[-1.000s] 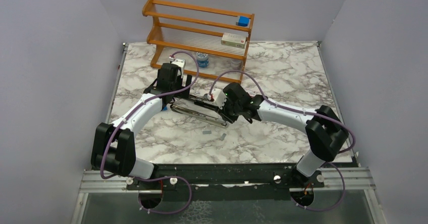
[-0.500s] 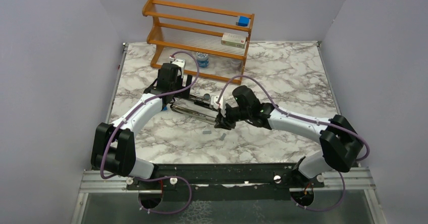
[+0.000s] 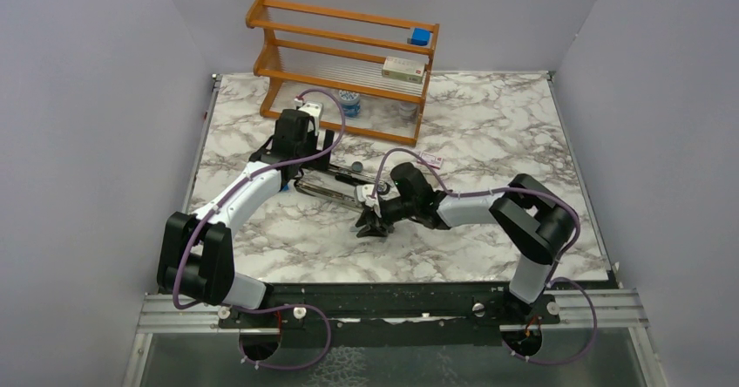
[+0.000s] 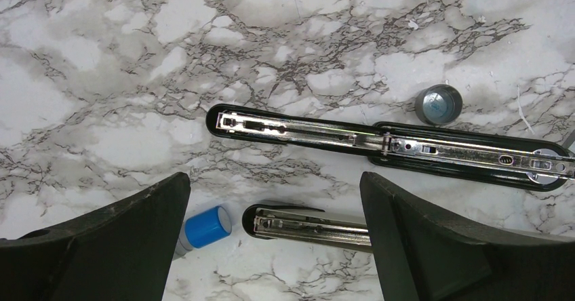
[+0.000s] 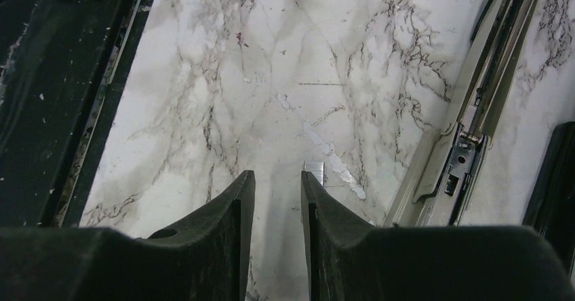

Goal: Load the staples into the stapler
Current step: Adjust the staple in the stapler.

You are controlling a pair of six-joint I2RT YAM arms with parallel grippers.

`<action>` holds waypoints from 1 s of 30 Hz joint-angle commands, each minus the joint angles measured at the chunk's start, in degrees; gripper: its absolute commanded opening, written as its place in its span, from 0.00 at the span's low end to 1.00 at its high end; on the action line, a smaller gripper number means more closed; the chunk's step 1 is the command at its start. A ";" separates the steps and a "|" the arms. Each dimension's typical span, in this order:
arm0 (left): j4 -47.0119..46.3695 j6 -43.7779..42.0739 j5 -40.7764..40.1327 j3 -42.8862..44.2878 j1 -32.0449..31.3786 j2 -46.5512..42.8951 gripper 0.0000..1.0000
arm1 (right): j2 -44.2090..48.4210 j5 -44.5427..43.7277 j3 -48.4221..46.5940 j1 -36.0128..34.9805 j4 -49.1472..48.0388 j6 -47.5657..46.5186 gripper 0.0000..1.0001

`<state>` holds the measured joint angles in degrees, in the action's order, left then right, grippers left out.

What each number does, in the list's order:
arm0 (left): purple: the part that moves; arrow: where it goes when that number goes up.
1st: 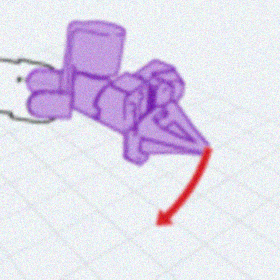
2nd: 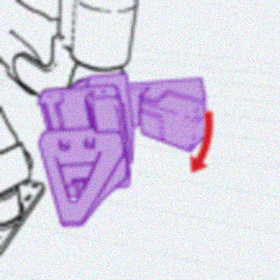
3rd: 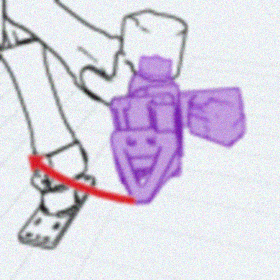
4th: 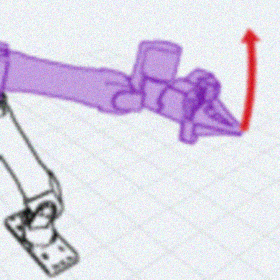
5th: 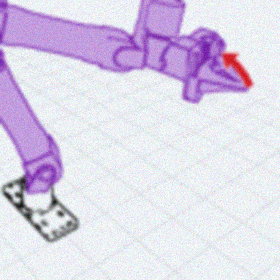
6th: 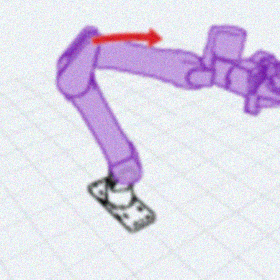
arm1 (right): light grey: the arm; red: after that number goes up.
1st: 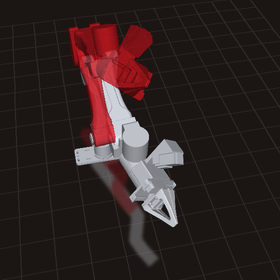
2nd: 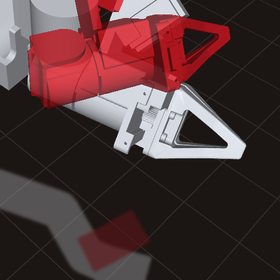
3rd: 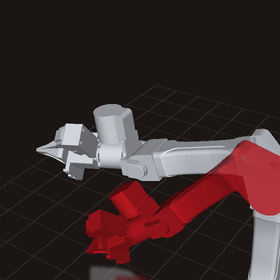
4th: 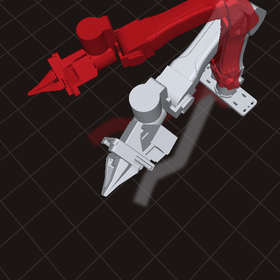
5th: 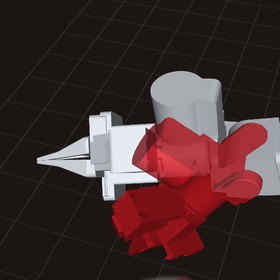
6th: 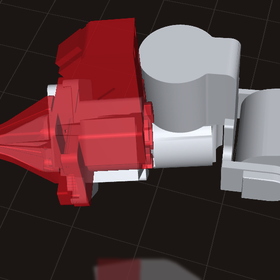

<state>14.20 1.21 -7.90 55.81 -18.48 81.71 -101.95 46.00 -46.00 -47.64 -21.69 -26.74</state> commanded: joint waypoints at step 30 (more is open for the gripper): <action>-1.15 -0.19 0.68 0.91 -0.82 -0.20 0.99 | -2.87 -1.08 -0.17 1.27 -4.33 -4.49 0.40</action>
<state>14.20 1.19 -7.92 55.81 -18.87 81.71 -106.48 45.54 -46.00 -46.76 -24.43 -31.51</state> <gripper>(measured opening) 0.992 0.394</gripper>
